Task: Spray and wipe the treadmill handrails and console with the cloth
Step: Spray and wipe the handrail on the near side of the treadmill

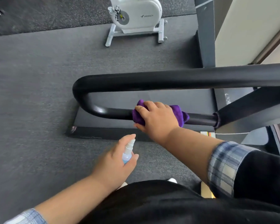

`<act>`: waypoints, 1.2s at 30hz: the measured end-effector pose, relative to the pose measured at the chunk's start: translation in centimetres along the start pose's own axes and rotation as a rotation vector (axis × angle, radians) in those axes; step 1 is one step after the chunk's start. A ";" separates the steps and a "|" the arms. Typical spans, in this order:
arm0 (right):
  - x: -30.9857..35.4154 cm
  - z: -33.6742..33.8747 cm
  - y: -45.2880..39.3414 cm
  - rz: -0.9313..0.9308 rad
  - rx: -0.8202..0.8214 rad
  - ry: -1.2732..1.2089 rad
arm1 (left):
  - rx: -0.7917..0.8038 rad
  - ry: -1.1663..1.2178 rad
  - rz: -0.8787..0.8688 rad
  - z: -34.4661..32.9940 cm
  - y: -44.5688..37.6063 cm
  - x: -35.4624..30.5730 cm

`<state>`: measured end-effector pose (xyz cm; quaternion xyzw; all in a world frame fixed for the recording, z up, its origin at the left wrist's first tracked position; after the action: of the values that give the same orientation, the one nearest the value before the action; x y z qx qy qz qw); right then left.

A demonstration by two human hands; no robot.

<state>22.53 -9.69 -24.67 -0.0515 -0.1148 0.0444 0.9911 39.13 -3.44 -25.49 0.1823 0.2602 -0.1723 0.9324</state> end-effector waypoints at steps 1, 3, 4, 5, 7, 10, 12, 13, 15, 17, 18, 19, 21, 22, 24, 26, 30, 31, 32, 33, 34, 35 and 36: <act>1.9 -0.3 -1.1 0.032 0.011 -0.020 | 0.004 -0.012 0.000 -0.1 0.1 0.1; 5.4 -0.9 -3.3 0.085 0.030 -0.076 | 0.008 -0.043 0.008 -0.2 0.5 0.5; 6.9 -1.1 -4.4 0.107 0.035 -0.108 | 0.005 -0.052 0.025 -0.3 0.8 0.9; 8.3 -1.2 -5.2 0.128 0.037 -0.137 | -0.005 -0.045 0.052 -0.2 1.0 1.5; 9.9 -1.3 -6.3 0.161 0.038 -0.163 | -0.036 0.004 0.107 0.1 1.3 2.4; 9.7 -1.3 -6.3 0.202 0.036 -0.127 | -0.064 0.026 0.099 0.1 1.6 2.3; 8.4 -1.5 -5.3 0.221 0.064 -0.107 | -0.087 0.022 0.078 -0.1 1.7 1.6; 7.4 -1.6 -4.7 0.218 0.079 -0.094 | -0.099 0.026 0.067 -0.3 1.6 1.1; 5.0 -1.4 -3.0 0.198 0.091 -0.068 | -0.103 0.043 0.035 -0.7 1.1 0.2; 2.4 -0.9 -0.9 0.178 0.084 -0.047 | -0.094 0.071 -0.008 -1.1 0.5 -0.8; 1.2 -0.5 0.1 0.167 0.083 -0.037 | -0.090 0.078 -0.035 -1.3 0.1 -1.5; 0.2 -0.4 1.1 0.155 0.090 -0.026 | -0.087 0.072 -0.065 -1.4 -0.1 -2.2; -2.1 -0.1 2.7 0.124 0.110 0.004 | -0.076 0.055 -0.122 -1.9 -0.5 -3.7; -3.4 0.0 3.5 0.103 0.121 0.015 | -0.063 0.048 -0.142 -2.2 -0.7 -4.3; -6.2 0.4 5.3 0.050 0.143 0.045 | -0.035 0.042 -0.167 -2.8 -1.1 -5.2; -8.9 1.0 7.1 -0.017 0.142 0.068 | -0.018 0.043 -0.188 -3.4 -1.5 -5.8; -11.7 1.2 9.4 -0.085 0.088 0.196 | 0.021 0.055 -0.207 -4.2 -1.9 -6.4; -11.8 1.2 9.4 -0.091 0.060 0.207 | 0.024 0.053 -0.210 -4.3 -1.9 -6.3; -11.7 1.3 9.3 -0.093 0.032 0.207 | 0.025 0.047 -0.211 -4.3 -2.0 -6.1; -11.6 1.2 9.1 -0.093 0.006 0.206 | 0.025 0.042 -0.210 -4.3 -1.9 -5.9; -11.4 1.2 8.9 -0.093 -0.020 0.204 | 0.024 0.041 -0.208 -4.2 -1.8 -5.6; -11.1 1.2 8.8 -0.092 -0.048 0.201 | 0.021 0.044 -0.207 -4.0 -1.7 -5.2; -10.8 1.2 8.6 -0.090 -0.081 0.194 | 0.018 0.047 -0.204 -3.8 -1.5 -4.7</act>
<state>11.07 -2.13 -26.88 -0.0904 -0.0224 -0.0101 0.9956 33.10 -2.05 -26.31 0.1672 0.2975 -0.2642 0.9021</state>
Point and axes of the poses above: each hand's wrist, its own y-axis away from the middle knuckle, its own z-axis out of the back of the hand, x = y × z, the point moved 10 cm from there along -y, towards the middle knuckle, and after that the axes turned 3 degrees about -y, right-handed, at the moved point
